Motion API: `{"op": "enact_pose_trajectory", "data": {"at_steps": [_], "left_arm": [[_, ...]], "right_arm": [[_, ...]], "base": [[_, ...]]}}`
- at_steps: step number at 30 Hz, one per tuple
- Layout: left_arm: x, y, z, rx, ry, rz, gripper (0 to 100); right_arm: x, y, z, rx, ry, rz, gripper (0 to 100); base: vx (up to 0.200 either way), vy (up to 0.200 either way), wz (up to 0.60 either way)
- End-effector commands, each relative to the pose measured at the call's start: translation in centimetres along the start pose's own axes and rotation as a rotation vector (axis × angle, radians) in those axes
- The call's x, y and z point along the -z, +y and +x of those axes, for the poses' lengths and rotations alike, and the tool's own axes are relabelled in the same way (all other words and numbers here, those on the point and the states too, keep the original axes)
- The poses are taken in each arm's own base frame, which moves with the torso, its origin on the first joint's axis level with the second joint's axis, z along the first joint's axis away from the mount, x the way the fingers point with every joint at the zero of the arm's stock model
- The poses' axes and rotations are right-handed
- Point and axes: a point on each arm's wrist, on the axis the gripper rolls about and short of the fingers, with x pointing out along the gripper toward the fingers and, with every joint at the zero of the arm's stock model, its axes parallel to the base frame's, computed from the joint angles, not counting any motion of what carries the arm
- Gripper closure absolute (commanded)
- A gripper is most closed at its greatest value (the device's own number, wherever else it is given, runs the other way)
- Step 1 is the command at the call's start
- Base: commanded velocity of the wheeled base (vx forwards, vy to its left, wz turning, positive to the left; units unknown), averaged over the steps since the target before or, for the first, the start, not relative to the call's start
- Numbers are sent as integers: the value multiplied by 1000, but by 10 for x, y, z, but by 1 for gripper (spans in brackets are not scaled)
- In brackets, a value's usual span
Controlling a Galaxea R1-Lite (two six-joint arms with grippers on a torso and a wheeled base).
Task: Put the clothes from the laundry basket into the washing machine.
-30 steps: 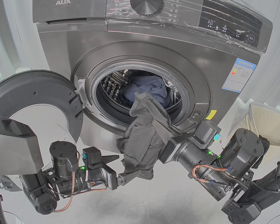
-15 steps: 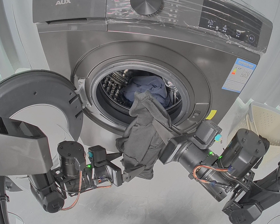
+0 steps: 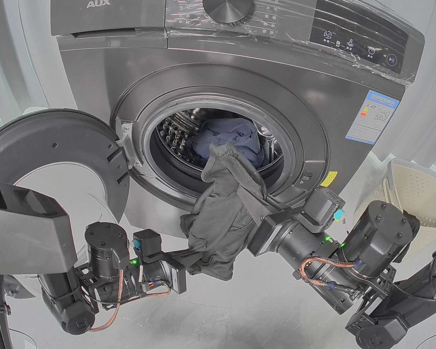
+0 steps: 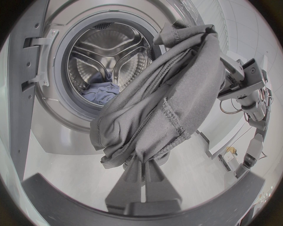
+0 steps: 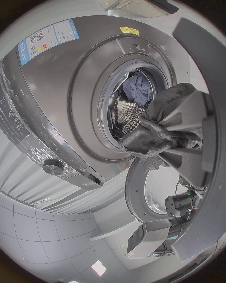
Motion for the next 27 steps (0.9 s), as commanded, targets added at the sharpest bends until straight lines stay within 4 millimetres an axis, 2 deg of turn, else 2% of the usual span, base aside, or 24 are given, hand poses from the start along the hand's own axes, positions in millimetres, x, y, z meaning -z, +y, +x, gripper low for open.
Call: {"op": "enact_pose_trajectory", "data": {"at_steps": [1,5,11,15,18,19,27], "left_arm": [[-16,-13,-22,29,-31,10,100],[-33,-26,-44,71,-81,21,100],[-39,-35,-76,151,-75,7,100],[-35,-35,-77,175,-49,-8,100],[-23,-34,-73,184,9,-19,100],[-19,-32,-70,184,29,-22,0],[14,-21,-45,155,151,-48,0]], "right_arm": [[3,-1,0,3,9,-1,100],[5,-2,-1,7,19,-4,100],[6,-2,0,10,26,-6,100],[7,-3,1,10,28,-9,100],[6,-2,1,9,23,-8,100],[6,-2,1,9,22,-8,100],[5,-1,1,5,18,-7,100]], "base": [[0,0,0],[0,0,0],[0,0,0],[0,0,0],[0,0,0],[0,0,0],[0,0,0]]}}
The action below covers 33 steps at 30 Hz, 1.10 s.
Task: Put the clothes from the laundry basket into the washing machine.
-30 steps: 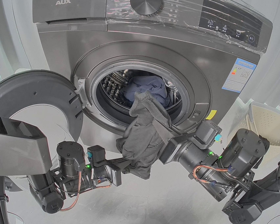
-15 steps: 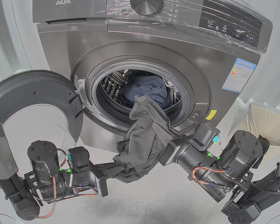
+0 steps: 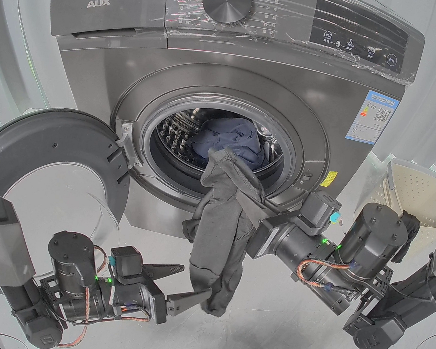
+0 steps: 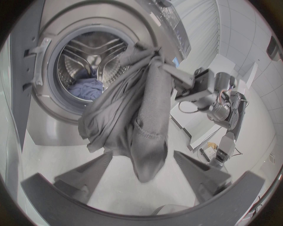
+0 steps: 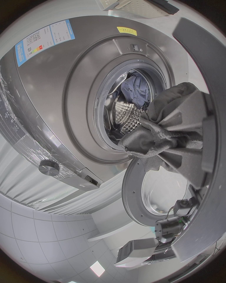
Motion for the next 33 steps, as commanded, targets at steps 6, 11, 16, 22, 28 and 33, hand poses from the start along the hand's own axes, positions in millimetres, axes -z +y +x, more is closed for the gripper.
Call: {"op": "enact_pose_trajectory", "data": {"at_steps": [6,11,16,22,28,33], "left_arm": [[23,17,29,-28,71,-14,0],[24,21,35,-55,64,-14,0],[28,26,37,-70,73,-8,0],[36,30,41,-76,100,-18,0],[43,35,54,-72,109,-17,0],[44,40,67,-68,88,-10,0]], "right_arm": [[-1,1,-1,-4,-4,1,100],[-1,1,-2,-4,-4,1,100],[-1,1,-2,-4,-4,1,100],[-2,2,-2,-5,-5,1,100],[-1,2,0,-5,-5,1,100],[-1,2,0,-7,-5,2,100]], "base": [[0,0,0],[0,0,0],[0,0,0],[0,0,0],[0,0,0],[0,0,0]]}}
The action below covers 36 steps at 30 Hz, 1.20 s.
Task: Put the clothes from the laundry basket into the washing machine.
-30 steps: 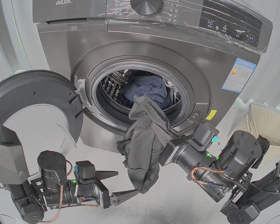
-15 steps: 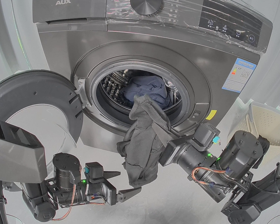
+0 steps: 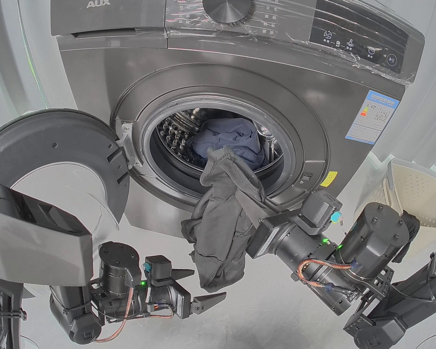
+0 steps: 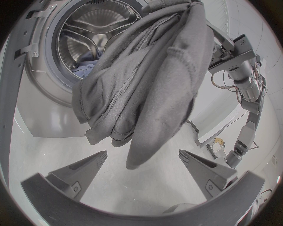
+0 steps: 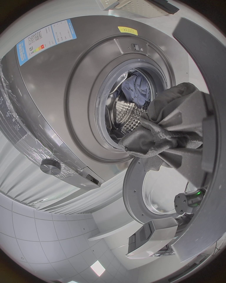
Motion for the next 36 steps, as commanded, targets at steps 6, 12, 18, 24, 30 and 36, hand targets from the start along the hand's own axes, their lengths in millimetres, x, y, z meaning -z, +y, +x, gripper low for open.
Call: {"op": "enact_pose_trajectory", "data": {"at_steps": [6,12,18,24,30,36], "left_arm": [[3,10,27,1,-29,6,0],[-3,11,34,12,-61,16,0],[-4,10,37,-3,-70,16,0],[-3,9,37,-10,-70,17,0],[2,8,38,-11,-53,17,100],[-8,1,31,1,-77,26,100]], "right_arm": [[1,1,0,-4,1,1,100],[0,1,-1,-4,1,1,100],[1,1,0,-4,3,0,100],[1,1,0,-4,1,2,100],[1,1,0,-4,3,2,100],[2,1,0,-3,6,1,100]], "base": [[0,0,0],[0,0,0],[0,0,0],[0,0,0],[0,0,0],[0,0,0]]}}
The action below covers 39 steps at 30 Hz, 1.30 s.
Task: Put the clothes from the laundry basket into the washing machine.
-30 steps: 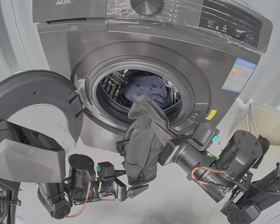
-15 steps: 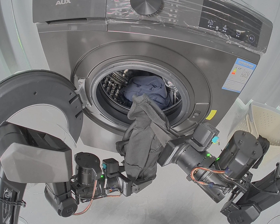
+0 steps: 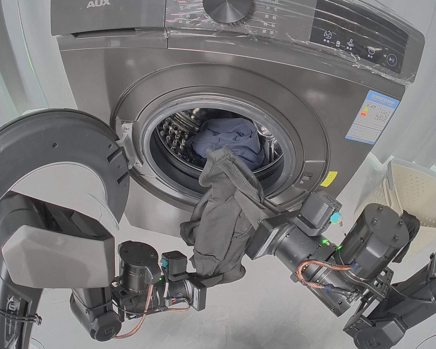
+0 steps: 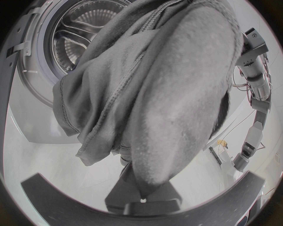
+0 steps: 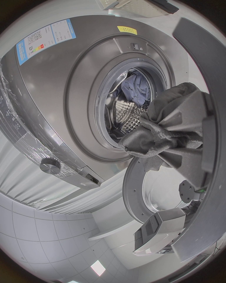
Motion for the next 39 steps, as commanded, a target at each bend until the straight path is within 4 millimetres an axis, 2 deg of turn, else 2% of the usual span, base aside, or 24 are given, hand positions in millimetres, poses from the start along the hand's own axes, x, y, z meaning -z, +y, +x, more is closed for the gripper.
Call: {"op": "enact_pose_trajectory", "data": {"at_steps": [1,5,10,11,12,13,14,17,20,30,39], "left_arm": [[-15,-5,-9,6,-40,10,100],[-36,-13,-24,15,-97,27,100],[-64,-29,-58,31,-176,52,100],[-66,-29,-59,32,-180,52,100],[-77,-35,-74,40,-219,61,100],[-78,-36,-76,39,-222,62,100],[-82,-40,-89,50,-234,64,100],[-82,-47,-109,63,-237,64,100],[-80,-53,-123,94,-227,66,100],[-89,-54,-122,126,-259,85,100],[-92,-55,-122,130,-273,91,100]], "right_arm": [[1,0,0,1,5,0,100],[2,-1,1,3,9,-1,100],[6,-2,1,7,19,-3,100],[6,-2,1,7,19,-3,100],[7,-2,1,8,23,-3,100],[7,-2,1,8,23,-3,100],[8,-2,1,9,26,-4,100],[11,-3,2,12,36,-5,100],[16,-4,2,15,51,-7,100],[24,-6,4,31,72,-14,100],[40,-9,9,39,98,-20,100]], "base": [[0,0,0],[0,0,0],[0,0,0],[0,0,0],[0,0,0],[0,0,0],[0,0,0],[0,0,0],[0,0,0],[0,0,0],[0,0,0]]}}
